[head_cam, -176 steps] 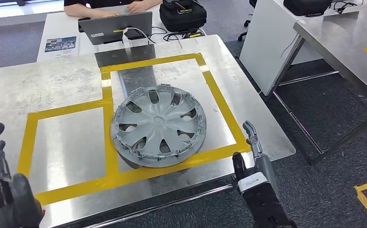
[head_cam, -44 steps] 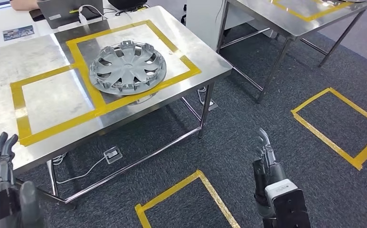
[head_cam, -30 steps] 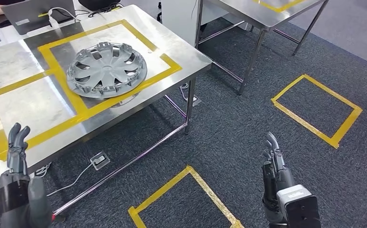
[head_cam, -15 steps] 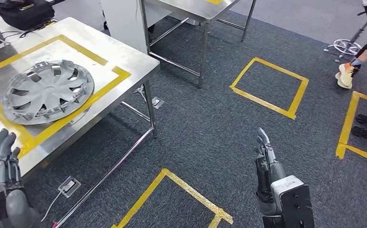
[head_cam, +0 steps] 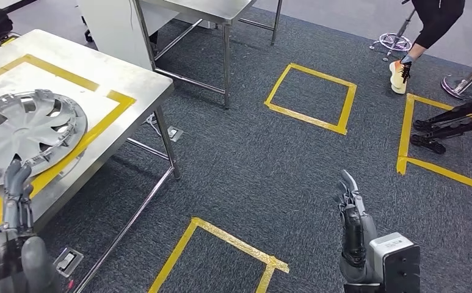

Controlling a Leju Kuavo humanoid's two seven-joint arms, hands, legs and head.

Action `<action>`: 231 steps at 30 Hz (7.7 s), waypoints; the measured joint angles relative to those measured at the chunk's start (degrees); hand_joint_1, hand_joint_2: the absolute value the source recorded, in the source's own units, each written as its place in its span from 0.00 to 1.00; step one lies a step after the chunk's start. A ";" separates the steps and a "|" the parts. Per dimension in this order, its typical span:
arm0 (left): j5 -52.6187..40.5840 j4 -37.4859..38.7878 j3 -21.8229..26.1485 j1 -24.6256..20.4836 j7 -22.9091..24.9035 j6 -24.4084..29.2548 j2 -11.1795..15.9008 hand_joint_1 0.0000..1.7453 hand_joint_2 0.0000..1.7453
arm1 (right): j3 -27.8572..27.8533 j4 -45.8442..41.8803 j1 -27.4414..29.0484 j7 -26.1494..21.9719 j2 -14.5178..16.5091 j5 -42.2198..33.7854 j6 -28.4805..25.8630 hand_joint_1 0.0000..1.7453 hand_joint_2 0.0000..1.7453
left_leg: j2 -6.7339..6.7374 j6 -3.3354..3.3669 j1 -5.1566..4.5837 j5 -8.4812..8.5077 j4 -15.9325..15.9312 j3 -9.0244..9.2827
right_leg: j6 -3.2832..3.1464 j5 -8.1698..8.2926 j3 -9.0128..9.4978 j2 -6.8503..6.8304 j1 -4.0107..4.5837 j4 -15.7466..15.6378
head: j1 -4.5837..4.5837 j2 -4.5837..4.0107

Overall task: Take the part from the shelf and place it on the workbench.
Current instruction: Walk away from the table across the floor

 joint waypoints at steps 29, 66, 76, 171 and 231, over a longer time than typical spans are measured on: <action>4.72 2.67 4.77 2.10 -6.05 -4.40 -2.16 0.00 0.00 | -1.85 1.92 1.41 -5.30 0.41 -2.35 1.25 0.00 0.00 | -0.84 0.66 -0.47 0.14 -0.67 0.38 | 0.01 -1.66 -2.84 1.72 -0.12 5.40 | -0.33 0.00; 5.31 5.41 16.87 5.10 -4.27 -8.52 -8.02 0.00 0.00 | -26.18 1.74 10.66 -8.72 5.60 -9.09 6.38 0.00 0.00 | 1.63 -0.85 -0.43 -0.78 -0.50 0.99 | -2.46 0.13 3.46 0.63 0.91 -4.32 | -0.07 0.00; 5.76 5.34 18.93 6.16 -4.59 -8.61 -8.57 0.00 0.00 | -30.47 1.15 11.71 -10.22 8.49 -12.26 7.97 0.00 0.00 | -8.08 -1.51 0.37 0.37 3.68 -3.03 | -2.43 -0.03 4.72 8.58 0.23 -3.97 | -2.60 0.00; -2.47 5.01 19.01 5.71 0.47 -6.38 -10.23 0.00 0.00 | -35.85 4.28 11.92 -7.37 12.31 -8.85 9.56 0.00 0.00 | -4.22 0.15 -1.42 0.97 -0.02 0.39 | -1.89 -2.18 4.10 2.70 0.09 -4.10 | -0.46 0.00; -1.75 4.91 18.63 5.04 -0.08 -6.53 -9.78 0.00 0.00 | -34.42 5.01 11.19 -7.49 11.81 -9.17 8.75 0.00 0.00 | -5.25 -0.05 -0.46 -3.04 0.04 1.55 | -2.11 -0.30 1.64 3.16 0.92 -1.85 | 0.27 0.00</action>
